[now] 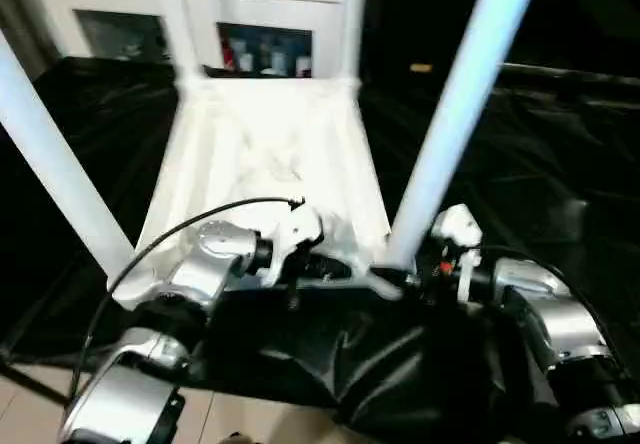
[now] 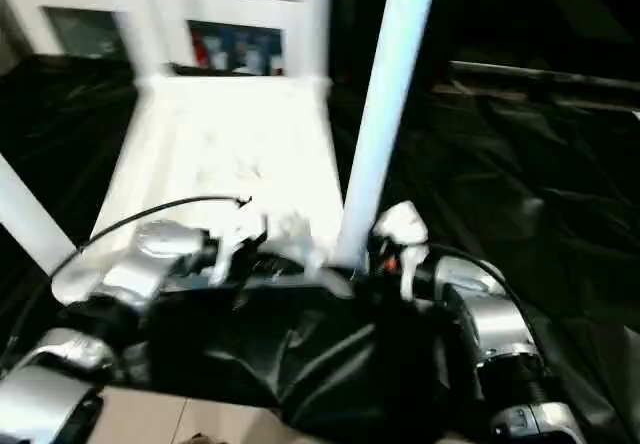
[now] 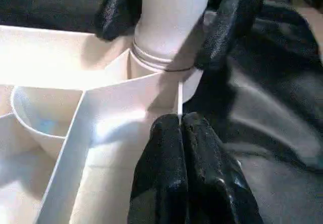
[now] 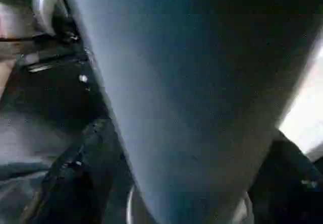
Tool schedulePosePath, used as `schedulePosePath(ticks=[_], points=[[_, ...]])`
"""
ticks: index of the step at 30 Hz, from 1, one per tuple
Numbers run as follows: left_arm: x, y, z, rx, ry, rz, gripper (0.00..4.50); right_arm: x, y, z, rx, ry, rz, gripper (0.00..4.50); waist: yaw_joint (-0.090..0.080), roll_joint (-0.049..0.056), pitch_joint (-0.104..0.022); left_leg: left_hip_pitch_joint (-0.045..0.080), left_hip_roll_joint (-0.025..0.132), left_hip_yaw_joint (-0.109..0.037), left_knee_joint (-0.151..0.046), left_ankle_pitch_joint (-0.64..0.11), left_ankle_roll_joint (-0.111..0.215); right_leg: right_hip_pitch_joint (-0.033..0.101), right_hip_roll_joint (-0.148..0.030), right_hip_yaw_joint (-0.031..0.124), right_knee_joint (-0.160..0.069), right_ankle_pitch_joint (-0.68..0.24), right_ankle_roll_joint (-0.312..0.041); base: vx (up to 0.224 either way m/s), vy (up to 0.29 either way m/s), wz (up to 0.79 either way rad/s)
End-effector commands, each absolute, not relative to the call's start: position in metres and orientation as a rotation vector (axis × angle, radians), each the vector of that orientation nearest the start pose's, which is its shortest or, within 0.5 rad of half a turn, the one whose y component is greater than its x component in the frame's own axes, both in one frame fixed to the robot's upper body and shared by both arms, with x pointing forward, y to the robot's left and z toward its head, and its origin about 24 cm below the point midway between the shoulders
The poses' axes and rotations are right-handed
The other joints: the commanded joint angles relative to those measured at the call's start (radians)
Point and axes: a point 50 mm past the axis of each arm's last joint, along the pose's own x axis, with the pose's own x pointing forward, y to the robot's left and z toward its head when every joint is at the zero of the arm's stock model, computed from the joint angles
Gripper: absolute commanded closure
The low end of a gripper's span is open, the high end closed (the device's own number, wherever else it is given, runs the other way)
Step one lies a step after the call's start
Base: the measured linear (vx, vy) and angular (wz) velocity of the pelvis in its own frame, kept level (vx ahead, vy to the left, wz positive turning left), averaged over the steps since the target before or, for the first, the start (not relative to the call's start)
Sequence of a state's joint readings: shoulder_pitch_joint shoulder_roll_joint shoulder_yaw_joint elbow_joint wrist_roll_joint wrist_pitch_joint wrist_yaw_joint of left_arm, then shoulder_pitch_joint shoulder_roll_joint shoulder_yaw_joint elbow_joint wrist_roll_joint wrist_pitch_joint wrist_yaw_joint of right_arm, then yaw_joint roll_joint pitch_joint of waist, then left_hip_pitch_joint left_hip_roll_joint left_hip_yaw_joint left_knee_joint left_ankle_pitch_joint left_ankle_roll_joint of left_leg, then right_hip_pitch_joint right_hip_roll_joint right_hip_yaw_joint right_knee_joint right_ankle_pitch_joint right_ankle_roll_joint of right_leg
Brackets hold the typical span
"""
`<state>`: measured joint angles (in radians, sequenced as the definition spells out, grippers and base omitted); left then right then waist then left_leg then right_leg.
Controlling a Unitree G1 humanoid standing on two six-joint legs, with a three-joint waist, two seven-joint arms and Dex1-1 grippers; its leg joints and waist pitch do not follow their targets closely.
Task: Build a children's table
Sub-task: Rotate leg to tighten
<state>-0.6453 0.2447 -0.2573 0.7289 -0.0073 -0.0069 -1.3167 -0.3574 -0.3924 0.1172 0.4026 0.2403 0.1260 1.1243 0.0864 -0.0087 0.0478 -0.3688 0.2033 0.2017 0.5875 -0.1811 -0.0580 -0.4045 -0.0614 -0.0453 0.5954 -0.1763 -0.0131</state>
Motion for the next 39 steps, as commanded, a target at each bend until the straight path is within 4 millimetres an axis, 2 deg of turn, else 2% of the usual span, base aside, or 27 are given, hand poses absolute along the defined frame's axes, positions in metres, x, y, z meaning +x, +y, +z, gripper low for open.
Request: schedulePosePath(ticks=[1,3,4,8,9,12,14,16,18,22,26,30,35,39], points=[[0.311,0.097,0.054,0.342,0.365,-1.597,4.5,0.289,-0.168,0.055,-0.106,0.269,1.214,0.99,0.001,-0.008,-0.058,0.019,0.041,-0.012,-0.066,-0.201,0.064,0.042,-0.076,0.039,-0.065,-0.199,-0.237,0.0,0.0,0.0],[0.312,0.098,0.054,0.352,0.365,-1.595,4.5,0.289,-0.169,0.055,-0.11,0.27,1.216,0.99,0.002,-0.009,-0.057,0.018,0.04,-0.013,-0.067,-0.217,0.054,0.044,-0.077,0.04,-0.067,-0.221,-0.228,0.0,0.0,0.0],[0.315,0.101,0.055,0.414,0.343,-1.563,4.5,0.289,-0.171,0.057,-0.127,0.275,1.228,0.99,0.003,-0.01,-0.058,0.017,0.039,-0.015,-0.067,-0.215,0.05,0.045,-0.078,0.039,-0.067,-0.225,-0.223,0.0,0.0,0.0],[0.321,0.102,0.062,0.453,0.307,-1.508,4.5,0.289,-0.172,0.057,-0.131,0.279,1.236,0.99,0.001,-0.012,-0.058,0.017,0.037,-0.016,-0.066,-0.22,0.047,0.045,-0.079,0.039,-0.071,-0.259,-0.203,0.0,0.0,0.0],[0.32,0.102,0.062,0.452,0.311,-1.515,4.09,0.289,-0.171,0.057,-0.131,0.281,1.24,0.88,0.001,-0.013,-0.057,0.016,0.037,-0.016,-0.067,-0.22,0.047,0.045,-0.079,0.039,-0.072,-0.265,-0.201,0.0,0.0,0.0],[0.319,0.105,0.063,0.453,0.339,-1.529,3.95,0.287,-0.171,0.056,-0.13,0.286,1.255,0.88,0.0,-0.013,-0.058,0.014,0.036,-0.017,-0.067,-0.209,0.047,0.045,-0.078,0.038,-0.07,-0.266,-0.198,0.0,0.0,0.0],[0.319,0.105,0.063,0.453,0.339,-1.529,3.87,0.287,-0.171,0.056,-0.13,0.286,1.255,0.88,-0.001,-0.012,-0.059,0.015,0.038,-0.017,-0.066,-0.198,0.047,0.045,-0.078,0.039,-0.067,-0.238,-0.207,0.0,0.0,0.0],[0.317,0.11,0.065,0.452,0.371,-1.531,3.58,0.284,-0.17,0.054,-0.127,0.292,1.274,0.88,0.0,-0.01,-0.061,0.016,0.038,-0.015,-0.065,-0.187,0.05,0.045,-0.076,0.038,-0.062,-0.202,-0.221,0.0,0.0,0.0],[0.317,0.11,0.065,0.445,0.365,-1.525,3.54,0.284,-0.17,0.054,-0.125,0.293,1.279,0.88,0.0,-0.009,-0.061,0.015,0.037,-0.014,-0.064,-0.181,0.055,0.046,-0.075,0.038,-0.061,-0.182,-0.229,0.0,0.0,0.0],[0.319,0.108,0.068,0.431,0.342,-1.5,3.12,0.283,-0.17,0.054,-0.123,0.295,1.281,0.88,0.0,-0.01,-0.059,0.016,0.037,-0.014,-0.064,-0.198,0.051,0.045,-0.075,0.037,-0.065,-0.207,-0.227,0.0,0.0,0.0],[0.315,0.11,0.064,0.445,0.399,-1.527,3.12,0.283,-0.171,0.053,-0.123,0.301,1.282,0.88,0.001,-0.013,-0.06,0.016,0.037,-0.015,-0.064,-0.194,0.048,0.047,-0.076,0.038,-0.064,-0.219,-0.219,0.0,0.0,0.0],[0.31,0.108,0.061,0.413,0.435,-1.553,3.12,0.283,-0.171,0.052,-0.123,0.305,1.282,0.88,0.0,-0.012,-0.06,0.016,0.036,-0.014,-0.063,-0.178,0.053,0.046,-0.074,0.038,-0.061,-0.197,-0.227,0.0,0.0,0.0],[0.318,0.104,0.057,0.468,0.428,-1.465,3.12,0.283,-0.17,0.052,-0.128,0.307,1.286,0.88,-0.001,-0.014,-0.06,0.016,0.034,-0.015,-0.062,-0.19,0.054,0.047,-0.075,0.038,-0.067,-0.22,-0.212,0.0,0.0,0.0],[0.321,0.106,0.057,0.501,0.451,-1.437,3.12,0.282,-0.169,0.052,-0.13,0.307,1.294,0.88,0.0,-0.014,-0.062,0.015,0.033,-0.016,-0.061,-0.17,0.06,0.048,-0.074,0.038,-0.063,-0.194,-0.214,0.0,0.0,0.0]])
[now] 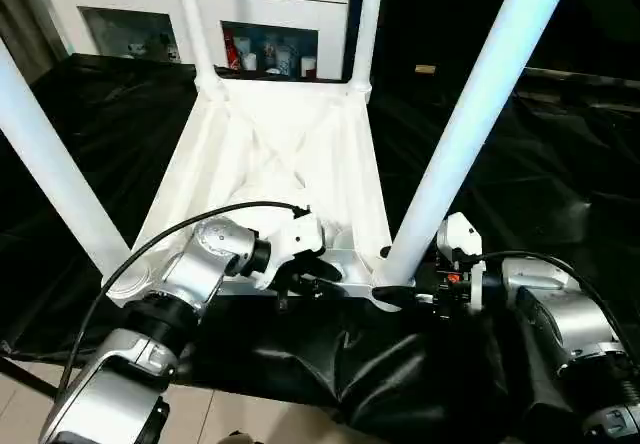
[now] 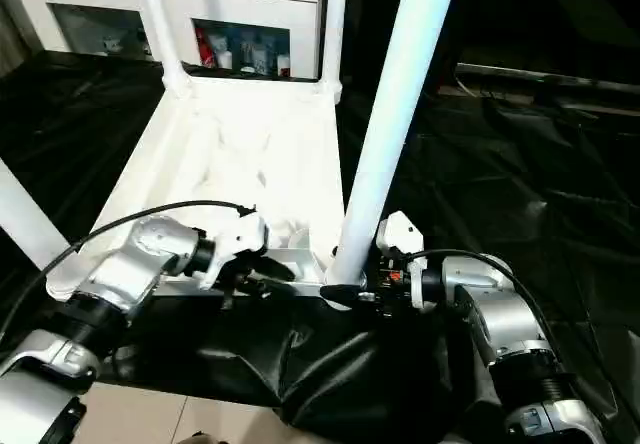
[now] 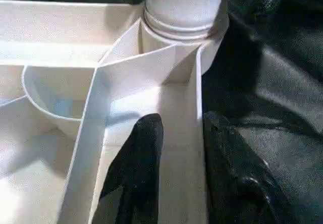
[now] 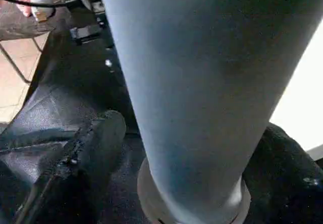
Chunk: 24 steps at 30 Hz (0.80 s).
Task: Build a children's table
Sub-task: Rotate leg to tighten
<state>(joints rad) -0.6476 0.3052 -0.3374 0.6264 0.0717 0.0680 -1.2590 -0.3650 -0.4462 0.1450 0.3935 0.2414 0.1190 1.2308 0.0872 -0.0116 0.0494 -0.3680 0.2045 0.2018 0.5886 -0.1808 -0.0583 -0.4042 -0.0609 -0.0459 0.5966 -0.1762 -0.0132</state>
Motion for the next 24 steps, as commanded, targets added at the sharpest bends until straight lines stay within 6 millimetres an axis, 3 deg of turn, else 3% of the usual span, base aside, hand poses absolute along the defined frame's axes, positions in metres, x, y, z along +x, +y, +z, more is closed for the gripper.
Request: schedulePosePath(ticks=[1,4,17,24], points=[[0.3216,0.1062,0.0572,0.499,0.455,-1.434,3.12,0.2822,-0.1693,0.0517,-0.13,0.307,1.295,0.88,0.0,-0.011,-0.064,0.014,0.033,-0.015,-0.062,-0.167,0.062,0.048,-0.075,0.038,-0.063,-0.186,-0.218,0.0,0.0,0.0],[0.3211,0.1071,0.0576,0.491,0.468,-1.446,3.12,0.2814,-0.1696,0.0513,-0.132,0.311,1.297,0.88,0.0,-0.01,-0.065,0.014,0.033,-0.015,-0.061,-0.166,0.063,0.049,-0.075,0.038,-0.062,-0.179,-0.224,0.0,0.0,0.0],[0.3161,0.109,0.0538,0.486,0.5,-1.485,4.26,0.2845,-0.1699,0.0522,-0.126,0.307,1.281,0.88,0.001,-0.012,-0.064,0.015,0.033,-0.015,-0.061,-0.172,0.06,0.048,-0.076,0.037,-0.063,-0.197,-0.223,0.0,0.0,0.0],[0.3162,0.1095,0.055,0.454,0.475,-1.481,4.5,0.2876,-0.1727,0.0535,-0.1,0.304,1.255,1.42,0.0,-0.011,-0.062,0.016,0.033,-0.016,-0.061,-0.189,0.053,0.046,-0.076,0.038,-0.065,-0.23,-0.217,0.0,0.0,0.0]])
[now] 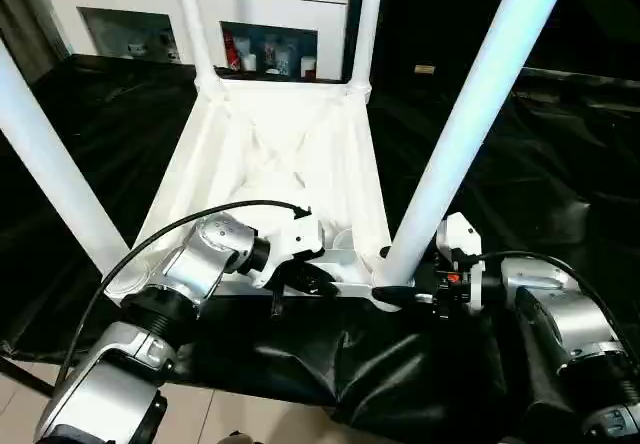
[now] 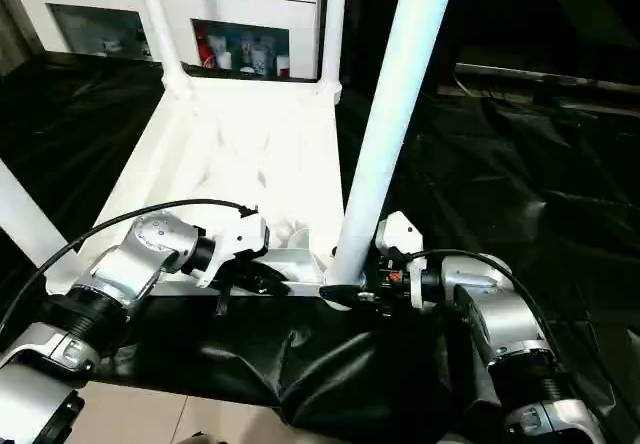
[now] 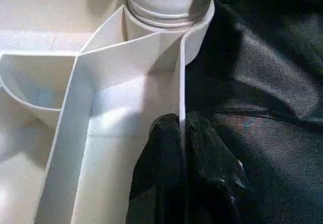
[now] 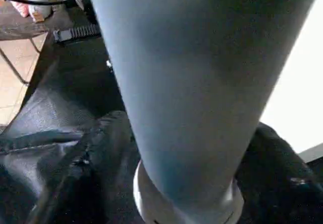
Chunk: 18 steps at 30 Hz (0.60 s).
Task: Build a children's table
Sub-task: Rotate leg to tighten
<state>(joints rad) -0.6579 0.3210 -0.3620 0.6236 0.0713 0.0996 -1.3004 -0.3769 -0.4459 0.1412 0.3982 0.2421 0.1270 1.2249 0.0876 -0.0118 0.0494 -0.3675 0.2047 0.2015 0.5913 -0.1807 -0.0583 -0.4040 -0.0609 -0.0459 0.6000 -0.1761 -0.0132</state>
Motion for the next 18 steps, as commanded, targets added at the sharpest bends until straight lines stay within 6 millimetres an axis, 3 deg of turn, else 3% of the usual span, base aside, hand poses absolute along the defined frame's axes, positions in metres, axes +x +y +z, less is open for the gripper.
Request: schedulePosePath(ticks=[1,7,14,18], points=[[0.316,0.11,0.055,0.445,0.475,-1.482,4.5,0.287,-0.173,0.054,-0.099,0.305,1.255,1.57,0.0,-0.011,-0.062,0.015,0.033,-0.016,-0.064,-0.192,0.051,0.046,-0.076,0.038,-0.07,-0.237,-0.214,0.0,0.0,0.0],[0.314,0.111,0.055,0.421,0.456,-1.479,4.5,0.288,-0.173,0.051,-0.092,0.314,1.245,2.14,-0.001,-0.013,-0.063,0.013,0.032,-0.015,-0.064,-0.181,0.054,0.047,-0.076,0.038,-0.067,-0.221,-0.215,0.0,0.0,0.0],[0.314,0.112,0.054,0.395,0.446,-1.469,4.5,0.285,-0.17,0.045,-0.055,0.328,1.228,2.46,-0.002,-0.013,-0.062,0.014,0.031,-0.016,-0.065,-0.19,0.05,0.046,-0.076,0.038,-0.07,-0.246,-0.206,0.0,0.0,0.0],[0.32,0.101,0.051,0.358,0.418,-1.389,4.5,0.286,-0.162,0.028,-0.026,0.356,1.074,2.49,-0.007,-0.012,-0.058,0.014,0.029,-0.018,-0.068,-0.213,0.038,0.043,-0.076,0.039,-0.076,-0.292,-0.192,0.0,0.0,0.0]])
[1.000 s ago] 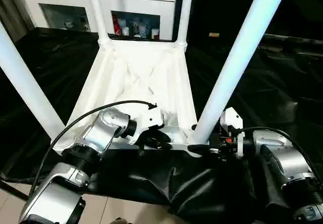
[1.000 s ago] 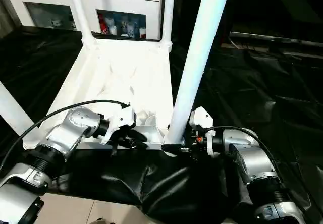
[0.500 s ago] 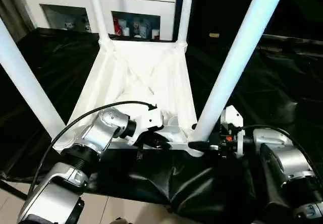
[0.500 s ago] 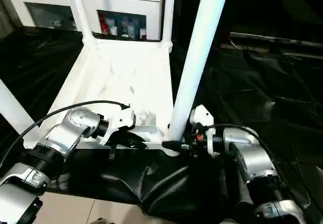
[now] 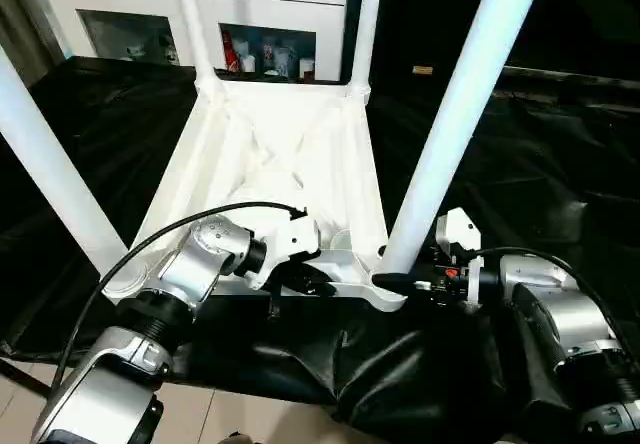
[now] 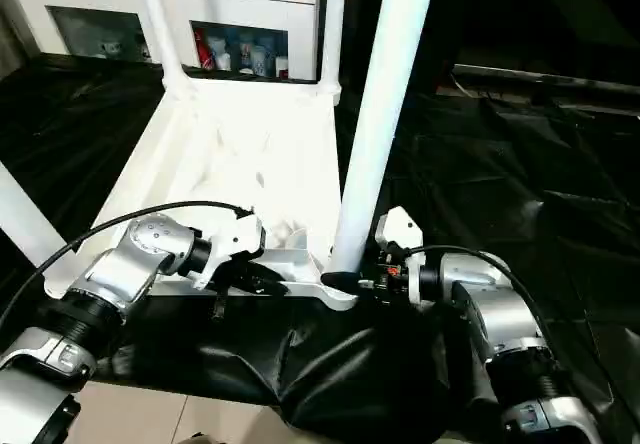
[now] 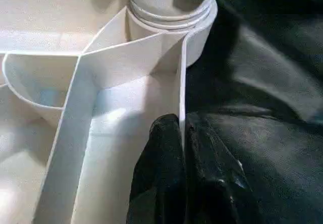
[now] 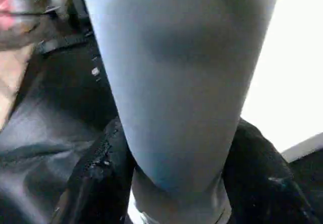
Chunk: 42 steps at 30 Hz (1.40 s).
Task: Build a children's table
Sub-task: Rotate leg to tighten
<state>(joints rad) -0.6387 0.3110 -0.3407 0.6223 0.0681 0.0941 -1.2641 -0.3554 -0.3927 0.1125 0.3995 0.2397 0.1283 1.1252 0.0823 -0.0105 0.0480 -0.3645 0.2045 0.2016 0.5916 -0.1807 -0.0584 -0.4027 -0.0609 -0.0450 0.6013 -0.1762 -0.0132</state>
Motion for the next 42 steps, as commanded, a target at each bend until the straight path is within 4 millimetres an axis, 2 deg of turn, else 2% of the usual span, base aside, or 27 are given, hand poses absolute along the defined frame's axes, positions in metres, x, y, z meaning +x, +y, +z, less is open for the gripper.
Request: schedulePosePath(ticks=[1,2,3,5,7,8,10,11,12,13,14,16,20,22,23,24,25,27,28,30,31,32,33,35,37,40,42], points=[[0.322,0.095,0.049,0.352,0.412,-1.359,4.5,0.287,-0.158,0.022,-0.026,0.367,1.009,2.49,-0.006,-0.014,-0.054,0.013,0.027,-0.018,-0.069,-0.234,0.029,0.039,-0.076,0.037,-0.083,-0.336,-0.18,0.0,0.0,0.0],[0.323,0.091,0.048,0.35,0.409,-1.341,4.5,0.288,-0.156,0.018,-0.027,0.374,0.969,2.5,-0.011,-0.013,-0.052,0.016,0.025,-0.02,-0.07,-0.252,0.018,0.035,-0.077,0.036,-0.089,-0.391,-0.163,0.0,0.0,0.0],[0.323,0.091,0.048,0.35,0.409,-1.341,4.5,0.288,-0.156,0.018,-0.027,0.374,0.969,2.51,-0.011,-0.013,-0.052,0.016,0.025,-0.02,-0.07,-0.252,0.018,0.035,-0.077,0.036,-0.089,-0.391,-0.163,0.0,0.0,0.0],[0.329,0.07,0.046,0.345,0.378,-1.262,4.5,0.294,-0.145,0.006,-0.011,0.385,0.773,2.52,-0.026,-0.011,-0.046,0.023,0.02,-0.025,-0.073,-0.312,-0.002,0.03,-0.077,0.034,-0.106,-0.526,-0.121,0.0,0.0,0.0],[0.332,0.052,0.046,0.334,0.364,-1.202,4.5,0.299,-0.137,0.0,0.005,0.405,0.629,2.52,-0.036,-0.004,-0.044,0.029,0.018,-0.031,-0.073,-0.351,-0.012,0.025,-0.078,0.028,-0.116,-0.605,-0.095,0.0,0.0,0.0],[0.332,0.049,0.046,0.333,0.362,-1.199,4.5,0.3,-0.135,0.0,0.005,0.403,0.614,2.52,-0.039,-0.007,-0.042,0.03,0.015,-0.031,-0.074,-0.361,-0.013,0.025,-0.076,0.025,-0.123,-0.629,-0.083,0.0,0.0,0.0],[0.331,0.036,0.046,0.331,0.347,-1.202,4.5,0.303,-0.122,0.004,0.024,0.371,0.612,2.52,-0.046,0.006,-0.043,0.03,0.013,-0.038,-0.076,-0.391,-0.006,0.025,-0.076,0.021,-0.133,-0.654,-0.062,0.0,0.0,0.0],[0.331,0.035,0.046,0.333,0.346,-1.209,4.5,0.303,-0.12,0.005,0.014,0.359,0.626,2.52,-0.049,0.002,-0.044,0.034,0.012,-0.037,-0.074,-0.401,-0.002,0.021,-0.075,0.02,-0.136,-0.657,-0.059,0.0,0.0,0.0],[0.33,0.033,0.047,0.338,0.341,-1.228,4.5,0.303,-0.116,0.009,-0.013,0.326,0.665,2.52,-0.053,0.006,-0.042,0.04,0.011,-0.039,-0.074,-0.425,0.005,0.018,-0.074,0.017,-0.142,-0.66,-0.063,0.0,0.0,0.0],[0.33,0.033,0.047,0.342,0.339,-1.236,4.5,0.303,-0.116,0.01,-0.022,0.317,0.681,1.97,-0.056,0.01,-0.046,0.036,0.012,-0.043,-0.078,-0.422,0.013,0.027,-0.076,0.016,-0.138,-0.635,-0.07,0.0,0.0,0.0],[0.329,0.034,0.046,0.344,0.339,-1.251,4.5,0.303,-0.116,0.012,-0.009,0.311,0.695,1.84,-0.057,0.008,-0.051,0.028,0.015,-0.045,-0.084,-0.399,0.021,0.035,-0.077,0.019,-0.132,-0.58,-0.083,0.0,0.0,0.0],[0.327,0.042,0.046,0.354,0.346,-1.317,4.5,0.302,-0.123,0.02,0.032,0.28,0.756,1.84,-0.056,0.012,-0.05,0.027,0.017,-0.042,-0.087,-0.394,0.038,0.034,-0.076,0.022,-0.127,-0.523,-0.108,0.0,0.0,0.0],[0.322,0.056,0.046,0.368,0.356,-1.412,4.5,0.295,-0.137,0.03,-0.028,0.268,0.898,1.67,-0.051,0.006,-0.055,0.018,0.021,-0.037,-0.086,-0.34,0.067,0.045,-0.082,0.029,-0.111,-0.398,-0.158,0.0,0.0,0.0],[0.32,0.067,0.046,0.396,0.367,-1.463,4.5,0.289,-0.148,0.036,-0.055,0.273,0.999,1.67,-0.047,0.005,-0.059,0.014,0.023,-0.035,-0.082,-0.289,0.083,0.052,-0.085,0.032,-0.099,-0.316,-0.193,0.0,0.0,0.0],[0.319,0.069,0.046,0.399,0.368,-1.475,4.5,0.288,-0.15,0.037,-0.061,0.275,1.02,1.67,-0.045,0.006,-0.061,0.015,0.025,-0.033,-0.08,-0.277,0.089,0.051,-0.086,0.033,-0.097,-0.294,-0.201,0.0,0.0,0.0],[0.318,0.074,0.047,0.403,0.37,-1.507,4.5,0.285,-0.155,0.039,-0.078,0.283,1.066,1.67,-0.041,0.0,-0.063,0.02,0.026,-0.027,-0.076,-0.253,0.104,0.048,-0.085,0.034,-0.093,-0.248,-0.22,0.0,0.0,0.0],[0.318,0.074,0.047,0.403,0.37,-1.507,4.5,0.285,-0.155,0.039,-0.078,0.283,1.066,1.67,-0.037,0.002,-0.064,0.02,0.026,-0.026,-0.074,-0.237,0.11,0.049,-0.085,0.034,-0.09,-0.228,-0.228,0.051,-0.02,0.11],[0.312,0.087,0.052,0.376,0.38,-1.603,4.5,0.277,-0.168,0.043,-0.126,0.32,1.191,1.67,-0.026,-0.004,-0.07,0.01,0.031,-0.024,-0.071,-0.154,0.132,0.062,-0.085,0.03,-0.071,-0.135,-0.25,0.0,0.0,0.0],[0.31,0.093,0.054,0.373,0.395,-1.636,4.5,0.275,-0.173,0.045,-0.14,0.336,1.235,1.67,-0.018,0.002,-0.072,0.01,0.033,-0.021,-0.068,-0.118,0.145,0.06,-0.083,0.029,-0.063,-0.086,-0.258,0.0,0.0,0.0],[0.308,0.1,0.056,0.378,0.413,-1.661,4.5,0.274,-0.177,0.047,-0.15,0.354,1.277,1.67,-0.009,0.002,-0.08,0.011,0.035,-0.017,-0.058,-0.065,0.171,0.055,-0.083,0.028,-0.048,0.005,-0.28,0.0,0.0,0.0],[0.308,0.102,0.057,0.378,0.42,-1.671,4.5,0.274,-0.178,0.047,-0.157,0.362,1.292,1.67,-0.009,-0.002,-0.081,0.008,0.035,-0.016,-0.055,-0.048,0.18,0.054,-0.081,0.028,-0.044,0.036,-0.285,0.0,0.0,0.0],[0.307,0.103,0.058,0.372,0.426,-1.682,4.5,0.274,-0.179,0.048,-0.163,0.368,1.303,1.67,-0.005,0.0,-0.079,0.003,0.035,-0.015,-0.053,-0.03,0.191,0.05,-0.081,0.027,-0.04,0.061,-0.293,0.0,0.0,0.0],[0.306,0.105,0.058,0.366,0.436,-1.691,4.5,0.274,-0.179,0.048,-0.166,0.371,1.309,1.67,-0.001,-0.004,-0.072,0.001,0.034,-0.013,-0.052,-0.056,0.186,0.047,-0.082,0.027,-0.044,0.017,-0.288,0.0,0.0,0.0],[0.305,0.106,0.058,0.369,0.441,-1.7,4.5,0.276,-0.178,0.049,-0.163,0.372,1.325,1.67,0.006,-0.003,-0.065,0.009,0.037,-0.014,-0.059,-0.149,0.132,0.042,-0.086,0.028,-0.06,-0.139,-0.262,0.0,0.0,0.0],[0.305,0.107,0.059,0.371,0.432,-1.698,4.5,0.277,-0.176,0.05,-0.16,0.369,1.336,1.67,0.002,-0.006,-0.06,0.009,0.037,-0.015,-0.065,-0.194,0.094,0.041,-0.086,0.029,-0.068,-0.213,-0.242,0.0,0.0,0.0],[0.305,0.107,0.06,0.351,0.421,-1.693,4.5,0.277,-0.172,0.05,-0.14,0.363,1.356,2.02,0.0,-0.008,-0.057,0.011,0.036,-0.018,-0.07,-0.225,0.064,0.041,-0.086,0.03,-0.074,-0.274,-0.216,0.0,0.0,0.0],[0.304,0.106,0.06,0.346,0.419,-1.696,4.5,0.276,-0.171,0.049,-0.123,0.363,1.373,2.04,0.002,-0.01,-0.058,0.011,0.036,-0.018,-0.07,-0.218,0.062,0.042,-0.086,0.032,-0.072,-0.265,-0.212,0.0,0.0,0.0]])
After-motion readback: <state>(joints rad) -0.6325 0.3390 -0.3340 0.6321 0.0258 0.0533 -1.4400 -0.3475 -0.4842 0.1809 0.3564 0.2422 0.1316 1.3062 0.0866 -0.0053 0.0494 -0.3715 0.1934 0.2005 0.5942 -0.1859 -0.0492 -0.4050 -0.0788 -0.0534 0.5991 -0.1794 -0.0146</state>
